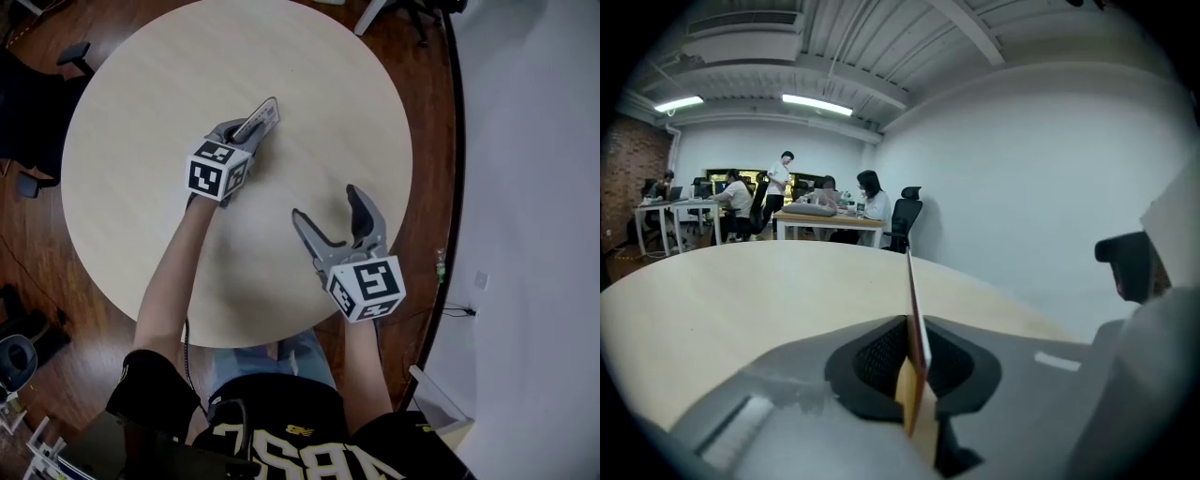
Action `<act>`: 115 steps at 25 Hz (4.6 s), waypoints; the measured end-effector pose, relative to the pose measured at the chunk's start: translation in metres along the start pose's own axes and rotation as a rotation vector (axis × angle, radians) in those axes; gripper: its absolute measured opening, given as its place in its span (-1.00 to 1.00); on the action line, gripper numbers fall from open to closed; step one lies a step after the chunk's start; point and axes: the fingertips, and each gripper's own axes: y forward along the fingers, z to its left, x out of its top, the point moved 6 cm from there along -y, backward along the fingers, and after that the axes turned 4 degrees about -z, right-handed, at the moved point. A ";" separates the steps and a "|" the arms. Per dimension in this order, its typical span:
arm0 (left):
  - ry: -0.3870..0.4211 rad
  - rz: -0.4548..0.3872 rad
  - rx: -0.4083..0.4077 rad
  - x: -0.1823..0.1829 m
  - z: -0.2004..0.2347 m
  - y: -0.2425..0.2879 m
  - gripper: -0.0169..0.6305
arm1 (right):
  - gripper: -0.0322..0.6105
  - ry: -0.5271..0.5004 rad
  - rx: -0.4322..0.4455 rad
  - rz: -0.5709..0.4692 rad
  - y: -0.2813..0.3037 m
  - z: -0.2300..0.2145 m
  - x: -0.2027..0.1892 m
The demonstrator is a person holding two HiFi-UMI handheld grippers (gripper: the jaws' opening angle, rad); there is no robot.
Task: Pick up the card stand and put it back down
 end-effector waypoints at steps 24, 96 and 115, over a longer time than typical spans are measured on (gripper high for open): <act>0.143 -0.299 0.043 0.231 -0.072 -0.344 -0.90 | 0.39 -0.155 0.267 -0.330 -0.050 0.132 0.214; -0.205 -0.353 0.711 -0.028 -0.015 -0.528 -0.89 | 0.31 -0.171 0.491 -0.042 0.062 0.303 0.118; -0.073 -0.050 0.303 -0.111 0.181 -0.457 -0.89 | 0.31 -0.173 0.543 0.091 0.164 0.302 0.012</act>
